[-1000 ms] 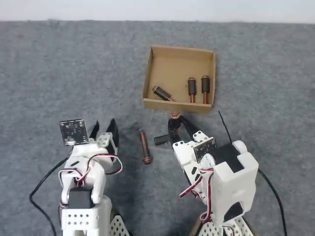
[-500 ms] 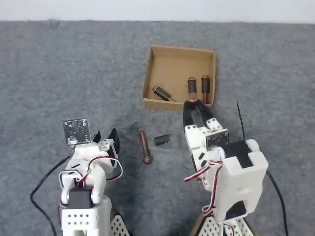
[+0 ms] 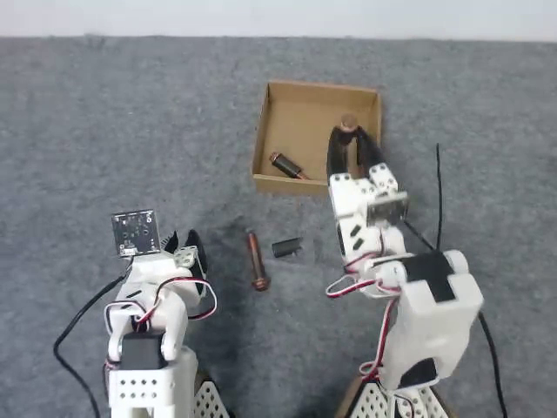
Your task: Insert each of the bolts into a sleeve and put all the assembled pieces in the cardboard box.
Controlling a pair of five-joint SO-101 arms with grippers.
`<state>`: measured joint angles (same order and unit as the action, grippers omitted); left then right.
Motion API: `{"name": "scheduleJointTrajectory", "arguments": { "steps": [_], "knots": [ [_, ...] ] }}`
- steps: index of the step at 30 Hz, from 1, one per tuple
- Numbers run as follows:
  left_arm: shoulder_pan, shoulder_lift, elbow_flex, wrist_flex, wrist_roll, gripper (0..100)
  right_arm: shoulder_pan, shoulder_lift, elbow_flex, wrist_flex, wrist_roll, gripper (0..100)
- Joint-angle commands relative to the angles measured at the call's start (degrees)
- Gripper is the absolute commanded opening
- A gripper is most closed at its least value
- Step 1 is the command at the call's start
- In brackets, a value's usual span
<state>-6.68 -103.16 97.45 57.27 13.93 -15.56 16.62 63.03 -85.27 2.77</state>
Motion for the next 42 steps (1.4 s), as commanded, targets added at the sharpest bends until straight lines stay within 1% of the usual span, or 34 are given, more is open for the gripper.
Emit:
{"name": "scheduleJointTrajectory", "arguments": {
  "steps": [1, 4, 7, 10, 14, 19, 23, 29, 32, 34, 42],
  "knots": [
    [0.1, -0.9, -0.9, -2.8, -2.9, 1, 0.7, -12.1, -6.6, 14.5, 1.0, 0.6],
    [0.1, -0.9, -0.9, -3.1, -5.7, 2, 0.5, -18.8, -10.3, 28.3, 1.0, 0.6],
    [0.1, -0.9, -0.9, -3.1, -7.3, 2, 0.7, -24.1, -15.6, 46.7, 1.0, 0.6],
    [0.1, -0.9, -0.9, -3.1, -7.2, 2, 0.8, -26.2, -23.5, 65.8, 1.0, 0.6],
    [0.1, -0.9, -0.9, -3.1, -7.2, 2, -0.1, -23.3, -36.5, 87.7, 1.0, 0.6],
    [0.1, -0.9, -0.9, -3.1, -7.2, 2, -0.3, -12.7, -55.1, 109.0, 0.8, 0.6],
    [0.1, -0.9, -0.9, -3.0, -7.2, 2, -0.3, -3.4, -69.2, 121.7, 0.6, 0.6],
    [0.1, -0.9, -0.9, -2.9, -7.2, 2, -0.7, 8.7, -85.9, 136.3, -0.3, 0.6],
    [0.1, -0.9, -0.9, -3.0, -7.2, 2, -0.7, 14.0, -92.6, 141.5, -5.6, 0.6],
    [0.1, -0.9, -0.9, -3.1, -7.2, 2, -0.8, 17.3, -96.4, 144.8, -7.8, 0.6],
    [0.1, -0.9, -0.9, -3.1, -7.2, 2, -2.8, 26.9, -105.8, 155.8, -8.5, 0.6]
  ]
}}
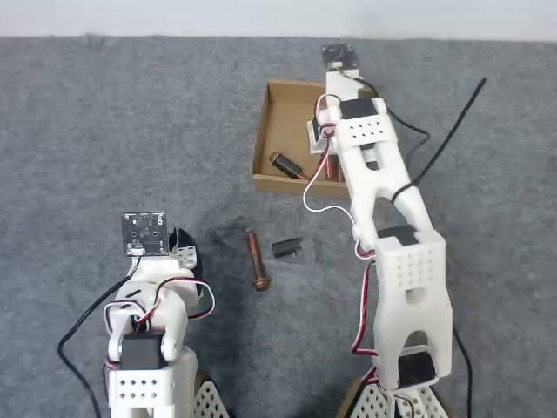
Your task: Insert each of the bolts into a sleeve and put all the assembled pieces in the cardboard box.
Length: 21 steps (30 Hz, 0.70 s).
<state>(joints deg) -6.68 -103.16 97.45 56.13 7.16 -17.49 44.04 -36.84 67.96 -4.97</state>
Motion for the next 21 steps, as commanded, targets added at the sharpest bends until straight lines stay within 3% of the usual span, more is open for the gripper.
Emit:
{"name": "scheduleJointTrajectory", "arguments": {
  "steps": [1, 17, 21],
  "knots": [
    [0.1, -0.9, -0.9, -1.9, -0.4, 2, -0.9, 0.4, -6.4, 3.3, -0.8, 0.6],
    [0.2, -0.9, -0.9, -2.0, -0.4, 2, -1.2, 0.0, -6.9, 5.1, -0.4, 1.3],
    [0.2, -0.9, -0.9, -2.0, -0.4, 2, -1.2, -0.3, -6.9, 7.7, -0.4, 11.7]
  ]
}}
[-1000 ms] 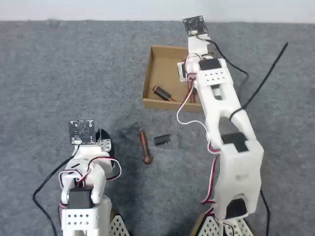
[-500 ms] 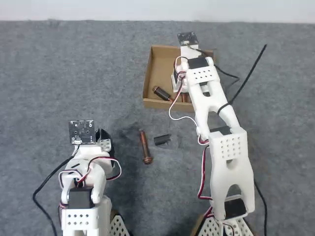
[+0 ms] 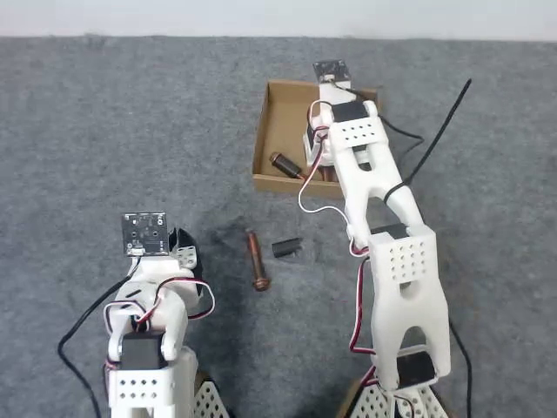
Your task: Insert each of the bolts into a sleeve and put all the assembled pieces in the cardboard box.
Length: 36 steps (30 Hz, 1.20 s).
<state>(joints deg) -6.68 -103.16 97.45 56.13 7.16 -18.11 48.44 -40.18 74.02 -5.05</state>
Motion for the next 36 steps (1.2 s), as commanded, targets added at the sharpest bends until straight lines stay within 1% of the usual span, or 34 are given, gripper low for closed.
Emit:
{"name": "scheduleJointTrajectory", "arguments": {
  "steps": [1, 3, 5, 10, 17, 20, 23, 24, 33, 34, 36],
  "knots": [
    [0.2, -0.9, -0.9, -2.0, -0.4, 2, -0.6, -4.8, -3.5, 2.2, -0.3, 13.0],
    [0.2, -0.9, -0.9, -2.0, -0.4, 2, -0.6, -5.0, -3.5, 2.8, -0.3, 11.4],
    [0.2, -0.9, -0.9, -2.1, -0.5, 2, -0.6, -6.1, -3.5, 3.1, -0.3, 7.8],
    [0.2, -0.9, -0.9, -2.1, -0.5, 2, -0.7, -12.6, -3.5, 8.1, -0.3, 2.7],
    [-0.2, -0.8, -0.9, -4.0, -0.5, 2, -0.7, -21.4, -3.3, 19.4, -0.3, 2.7],
    [-0.2, -0.8, -0.9, -4.0, -0.5, 2, -0.8, -24.7, -2.2, 21.5, -0.3, 2.6],
    [-0.2, -0.8, -0.9, -4.0, -0.5, 2, -1.2, -30.5, 4.3, 21.5, -0.3, 0.2],
    [-0.2, -0.8, -0.9, -4.0, -0.5, 2, -1.4, -32.7, 7.5, 21.4, -0.3, 0.8],
    [-0.2, -0.8, -0.9, -3.8, -0.5, 2, -7.3, -56.3, 36.2, 20.6, -0.2, 0.6],
    [-0.2, -0.8, -0.9, -3.8, -0.5, 2, -8.2, -58.8, 38.9, 20.6, 0.7, 0.6],
    [-0.2, -0.8, -0.9, -3.8, -0.5, 2, -10.3, -63.5, 44.0, 20.6, 5.9, 0.6]
  ]
}}
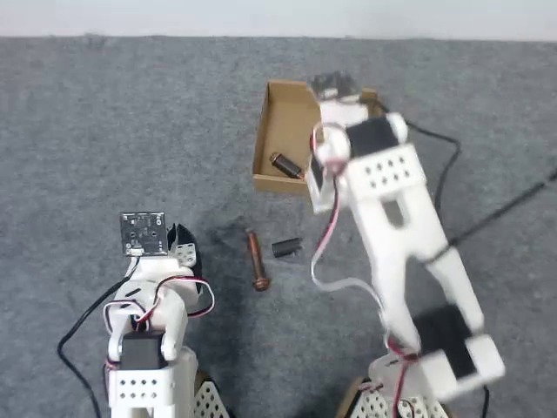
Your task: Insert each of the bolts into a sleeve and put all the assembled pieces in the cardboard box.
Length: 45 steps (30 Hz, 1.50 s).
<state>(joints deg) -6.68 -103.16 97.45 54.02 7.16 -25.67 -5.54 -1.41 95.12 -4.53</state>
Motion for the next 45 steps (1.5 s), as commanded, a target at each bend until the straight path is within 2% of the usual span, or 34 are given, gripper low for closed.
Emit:
{"name": "scheduleJointTrajectory", "arguments": {
  "steps": [1, 6, 13, 17, 23, 26, 28, 34, 40, 45],
  "knots": [
    [-0.2, -0.8, -0.9, -1.7, -0.5, 2, -3.9, -11.8, 7.6, -0.5, 8.4, 0.6],
    [-0.2, -0.8, -0.9, -1.6, -0.5, 2, -9.0, -21.3, 16.3, -0.6, 20.1, 0.6],
    [-0.2, -0.8, -0.9, -1.6, -0.5, 2, -10.7, -27.5, 23.7, -3.8, 45.3, 0.6],
    [-0.2, -0.8, -0.9, -1.6, -0.5, 2, -11.1, -28.4, 30.4, -9.5, 52.9, 0.6],
    [-0.2, -0.8, -0.9, -1.6, -0.5, 2, -11.2, -27.8, 38.8, -23.8, 54.1, 0.9],
    [-0.2, -0.8, -0.9, -1.6, -0.5, 2, -11.2, -27.7, 41.0, -27.5, 54.2, 7.9],
    [-0.2, -0.8, -0.9, -1.6, -0.5, 2, -11.2, -27.3, 41.3, -28.5, 54.2, 11.8],
    [-0.2, -0.8, -0.9, -1.7, -0.5, 2, -12.4, -19.2, 41.1, -33.8, 58.1, 10.0],
    [-0.2, -0.8, -0.9, -1.9, -0.5, 2, -15.3, -10.3, 37.4, -35.3, 58.5, 10.2],
    [-0.2, -0.8, -0.9, -1.9, -0.5, 2, -15.1, -5.1, 33.6, -35.4, 58.6, 10.2]
  ]
}}
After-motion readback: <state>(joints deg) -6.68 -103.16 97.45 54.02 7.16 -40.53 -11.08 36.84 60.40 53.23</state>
